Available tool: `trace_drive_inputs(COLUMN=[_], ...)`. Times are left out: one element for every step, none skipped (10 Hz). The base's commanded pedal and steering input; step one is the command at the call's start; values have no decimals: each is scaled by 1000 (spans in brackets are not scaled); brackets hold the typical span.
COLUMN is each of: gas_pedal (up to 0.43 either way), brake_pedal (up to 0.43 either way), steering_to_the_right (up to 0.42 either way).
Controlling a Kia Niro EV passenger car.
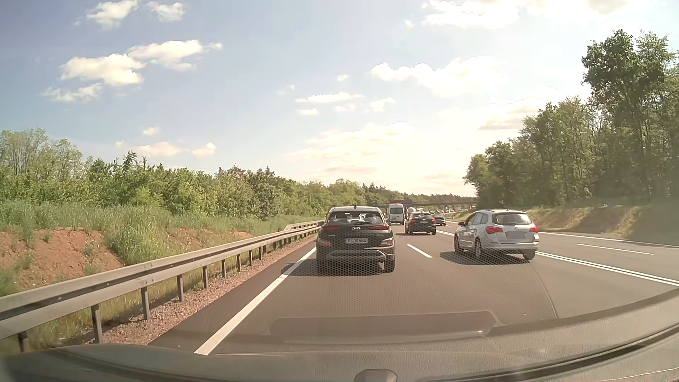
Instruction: Follow the waypoints while adhering to traffic rules and regulations
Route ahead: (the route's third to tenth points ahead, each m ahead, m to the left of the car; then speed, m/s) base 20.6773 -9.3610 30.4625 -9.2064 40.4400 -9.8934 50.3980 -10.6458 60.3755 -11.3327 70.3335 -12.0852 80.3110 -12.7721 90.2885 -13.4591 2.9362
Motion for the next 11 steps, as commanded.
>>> trace_drive_inputs(gas_pedal=[0, 0, 0, 0, 0, 0, 0, 0, 0, 0, 0], brake_pedal=[0, 0, 0, 0, 0, 0, 0, 0, 0, 0, 0], steering_to_the_right=[0, 0, 0, 0, 0, 0, 0, 0, 1, 0, 1])
